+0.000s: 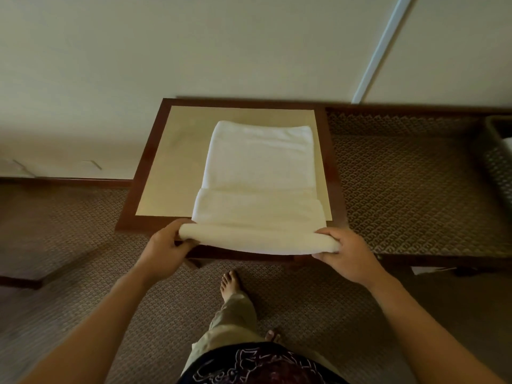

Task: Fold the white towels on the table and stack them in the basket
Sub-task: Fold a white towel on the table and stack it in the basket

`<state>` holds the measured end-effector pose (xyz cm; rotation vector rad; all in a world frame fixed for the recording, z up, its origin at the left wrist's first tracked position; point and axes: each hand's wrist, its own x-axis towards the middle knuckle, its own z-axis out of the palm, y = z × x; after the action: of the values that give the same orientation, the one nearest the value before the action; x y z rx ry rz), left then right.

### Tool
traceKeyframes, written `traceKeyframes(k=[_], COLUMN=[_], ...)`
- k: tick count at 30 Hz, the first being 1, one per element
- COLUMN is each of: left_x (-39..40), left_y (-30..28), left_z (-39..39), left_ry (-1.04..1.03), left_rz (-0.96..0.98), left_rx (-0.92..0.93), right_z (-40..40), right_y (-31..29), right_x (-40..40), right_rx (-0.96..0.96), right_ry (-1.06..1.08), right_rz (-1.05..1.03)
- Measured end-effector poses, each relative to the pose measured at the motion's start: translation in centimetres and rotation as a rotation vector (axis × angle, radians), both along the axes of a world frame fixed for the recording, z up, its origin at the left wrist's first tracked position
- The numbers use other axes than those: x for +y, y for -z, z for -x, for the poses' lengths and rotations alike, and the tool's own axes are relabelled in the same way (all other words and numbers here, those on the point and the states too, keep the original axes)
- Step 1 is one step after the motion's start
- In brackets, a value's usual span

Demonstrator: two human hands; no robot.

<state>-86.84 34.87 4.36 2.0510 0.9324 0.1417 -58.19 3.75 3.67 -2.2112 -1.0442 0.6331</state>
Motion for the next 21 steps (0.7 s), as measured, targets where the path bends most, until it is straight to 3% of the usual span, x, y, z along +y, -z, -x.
traceKeyframes(k=[3, 8, 15, 21], left_x=[-1.0, -2.1, 1.6, 6.2], left_y=[-2.3, -4.7, -4.8, -4.6], left_z=[-0.8, -3.2, -7.7, -13.3], left_ry=[-0.115, -0.243, -0.305, -0.326], left_rz=[0.079, -0.048, -0.162, -0.116], left_rx=[-0.087, -0.244, -0.326, -0.239], right_z=[-0.1, -0.2, -2.6, -6.2], right_y=[-2.6, -5.0, -6.5, -6.0], right_x=[-0.6, 0.6, 4.3, 9.4], right_rx=[0.217, 0.371, 0.433, 0.449], right_ry=[0.062, 0.173, 0.337, 0.492], right_rz=[-0.169, -0.367, -0.506, -0.574])
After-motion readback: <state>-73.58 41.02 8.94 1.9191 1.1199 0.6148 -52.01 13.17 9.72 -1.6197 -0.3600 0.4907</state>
